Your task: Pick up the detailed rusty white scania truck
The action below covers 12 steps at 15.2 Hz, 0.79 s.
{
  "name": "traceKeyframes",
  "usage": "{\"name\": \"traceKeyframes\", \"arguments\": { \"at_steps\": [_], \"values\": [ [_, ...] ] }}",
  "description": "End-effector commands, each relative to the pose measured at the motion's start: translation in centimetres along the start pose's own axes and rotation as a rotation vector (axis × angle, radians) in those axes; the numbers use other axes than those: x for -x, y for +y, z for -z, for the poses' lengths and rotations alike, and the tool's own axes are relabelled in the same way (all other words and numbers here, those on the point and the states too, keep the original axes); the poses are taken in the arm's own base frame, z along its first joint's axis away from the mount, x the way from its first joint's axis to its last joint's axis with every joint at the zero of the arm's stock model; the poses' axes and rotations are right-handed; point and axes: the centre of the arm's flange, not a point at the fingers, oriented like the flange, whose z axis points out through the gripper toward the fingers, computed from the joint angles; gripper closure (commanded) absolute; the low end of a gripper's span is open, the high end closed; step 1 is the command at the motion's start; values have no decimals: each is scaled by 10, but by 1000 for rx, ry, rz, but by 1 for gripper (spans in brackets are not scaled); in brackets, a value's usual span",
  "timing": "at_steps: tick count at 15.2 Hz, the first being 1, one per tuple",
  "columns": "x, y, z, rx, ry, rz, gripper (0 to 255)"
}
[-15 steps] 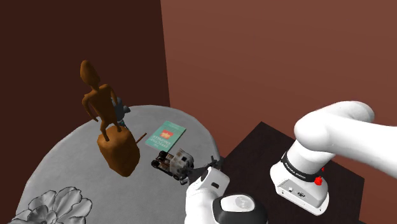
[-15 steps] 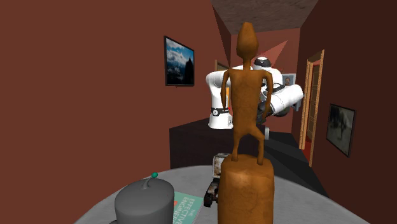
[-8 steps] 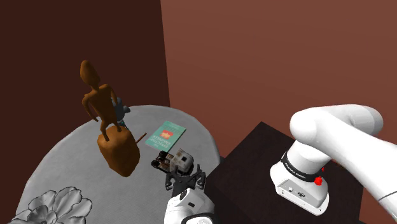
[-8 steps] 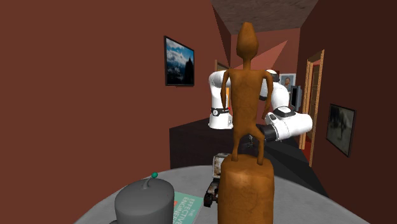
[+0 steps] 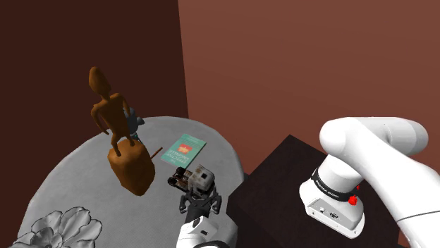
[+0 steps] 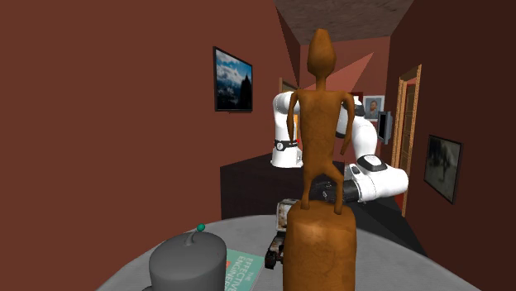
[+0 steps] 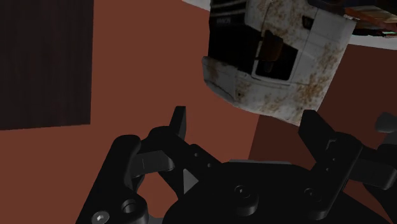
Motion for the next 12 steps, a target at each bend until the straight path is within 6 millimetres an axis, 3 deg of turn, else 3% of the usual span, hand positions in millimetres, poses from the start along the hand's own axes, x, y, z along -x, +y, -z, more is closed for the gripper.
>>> {"name": "traceKeyframes", "arguments": {
  "at_steps": [1, 3, 4, 12],
  "values": [
    [13, -3, -2, 0, 0, 0, 0],
    [13, -3, -2, 0, 0, 0, 0],
    [13, -3, -3, 0, 0, 0, 255],
    [13, -3, -3, 0, 0, 0, 255]
  ]
}}
